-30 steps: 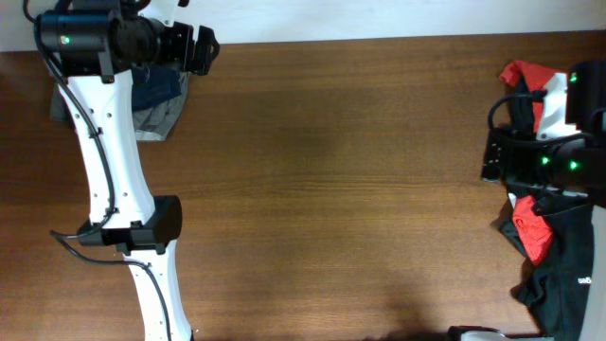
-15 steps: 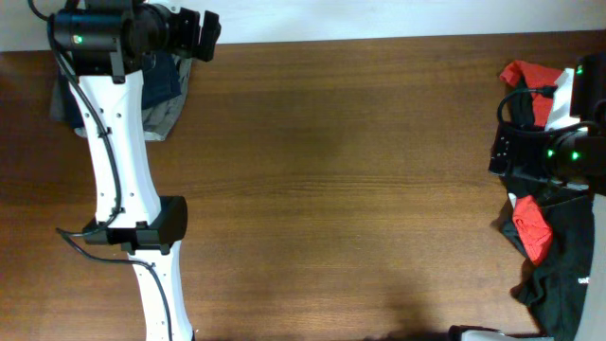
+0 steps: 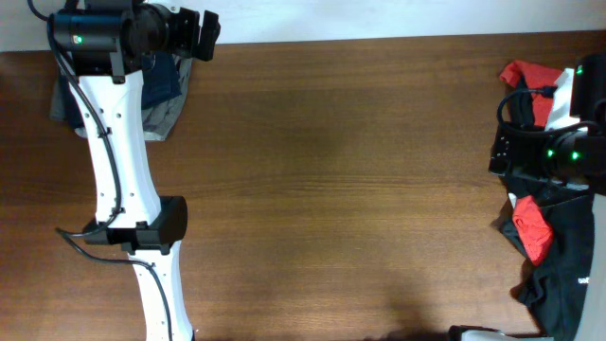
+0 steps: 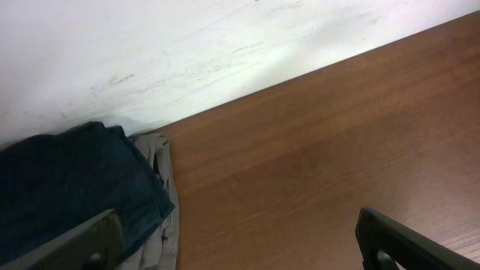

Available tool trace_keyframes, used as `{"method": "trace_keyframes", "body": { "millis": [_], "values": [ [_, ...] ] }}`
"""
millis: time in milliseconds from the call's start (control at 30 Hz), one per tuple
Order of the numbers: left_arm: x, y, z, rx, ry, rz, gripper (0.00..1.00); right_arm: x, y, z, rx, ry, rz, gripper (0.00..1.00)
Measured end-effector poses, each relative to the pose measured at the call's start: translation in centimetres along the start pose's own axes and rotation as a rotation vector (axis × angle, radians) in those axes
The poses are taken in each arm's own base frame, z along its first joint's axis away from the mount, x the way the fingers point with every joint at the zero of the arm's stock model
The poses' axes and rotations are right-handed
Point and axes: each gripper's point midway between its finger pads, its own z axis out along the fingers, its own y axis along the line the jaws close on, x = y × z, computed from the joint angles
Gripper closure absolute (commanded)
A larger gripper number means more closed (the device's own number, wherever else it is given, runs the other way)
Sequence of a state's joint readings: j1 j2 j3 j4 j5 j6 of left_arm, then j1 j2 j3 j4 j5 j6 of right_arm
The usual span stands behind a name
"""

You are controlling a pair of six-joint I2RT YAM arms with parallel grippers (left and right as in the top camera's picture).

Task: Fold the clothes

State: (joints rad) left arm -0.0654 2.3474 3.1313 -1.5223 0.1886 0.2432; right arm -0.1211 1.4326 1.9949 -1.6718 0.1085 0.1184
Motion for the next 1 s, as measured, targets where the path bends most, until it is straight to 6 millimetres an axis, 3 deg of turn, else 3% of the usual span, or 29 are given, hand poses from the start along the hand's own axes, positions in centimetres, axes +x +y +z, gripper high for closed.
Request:
{"method": "trace_keyframes", "body": {
  "millis": [867,1000],
  "values": [
    [0.0,0.0,0.0,0.000,0.000,0.000,0.01,0.0,0.0,0.0,-0.001,-0.001,-0.003,0.01],
    [0.0,0.0,0.0,0.000,0.000,0.000,0.01,-1.4,0.2,-0.1,-0.009,-0.060,0.003,0.01]
  ]
}}
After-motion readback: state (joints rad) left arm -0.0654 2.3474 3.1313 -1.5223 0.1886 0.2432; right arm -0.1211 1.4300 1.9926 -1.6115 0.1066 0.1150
